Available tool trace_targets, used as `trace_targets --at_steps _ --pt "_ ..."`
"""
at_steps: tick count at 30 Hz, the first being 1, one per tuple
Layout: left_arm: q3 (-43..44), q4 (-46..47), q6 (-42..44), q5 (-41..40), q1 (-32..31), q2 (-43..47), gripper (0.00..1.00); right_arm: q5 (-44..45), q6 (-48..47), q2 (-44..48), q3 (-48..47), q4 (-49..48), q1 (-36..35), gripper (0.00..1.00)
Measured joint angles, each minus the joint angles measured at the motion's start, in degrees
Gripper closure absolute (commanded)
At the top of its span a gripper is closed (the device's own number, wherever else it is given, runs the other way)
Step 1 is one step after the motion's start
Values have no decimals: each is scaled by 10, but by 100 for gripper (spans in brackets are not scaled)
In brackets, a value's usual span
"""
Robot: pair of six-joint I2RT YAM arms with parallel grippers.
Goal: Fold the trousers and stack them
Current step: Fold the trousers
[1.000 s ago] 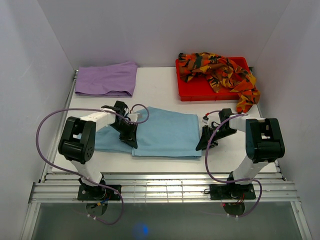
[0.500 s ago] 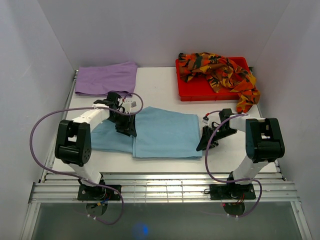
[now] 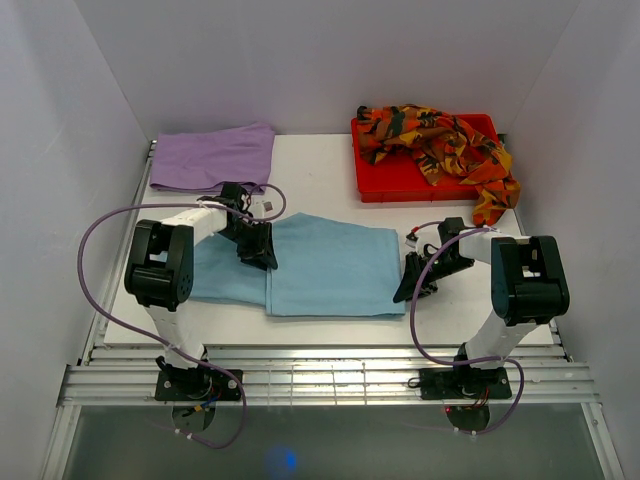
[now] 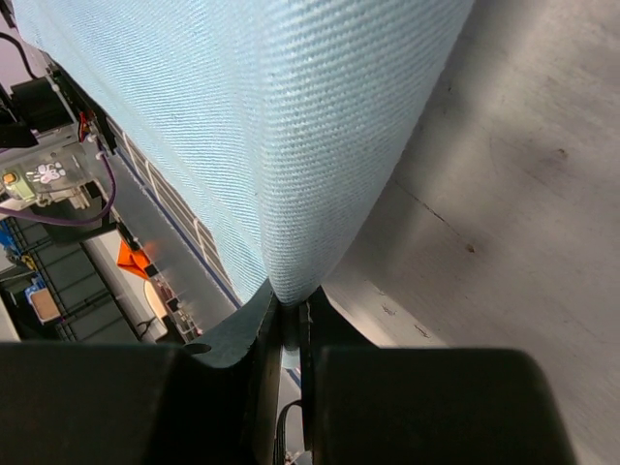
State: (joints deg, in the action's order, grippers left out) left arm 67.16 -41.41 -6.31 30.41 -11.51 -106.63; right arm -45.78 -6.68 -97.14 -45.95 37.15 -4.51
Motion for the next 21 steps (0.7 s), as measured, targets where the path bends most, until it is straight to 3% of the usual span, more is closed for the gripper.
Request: trace_targets --at_steps 3,14,19,21 --pt "3 -1 -6 -9 0 0 47 1 0 0 0 0 0 92" --pt "4 17 -15 -51 -2 12 46 2 -2 0 0 1 0 92" --pt "4 36 -26 -32 -2 10 56 2 -2 -1 -1 2 0 92" --pt "4 42 -28 -21 -4 10 69 2 -2 -1 -1 2 0 91"
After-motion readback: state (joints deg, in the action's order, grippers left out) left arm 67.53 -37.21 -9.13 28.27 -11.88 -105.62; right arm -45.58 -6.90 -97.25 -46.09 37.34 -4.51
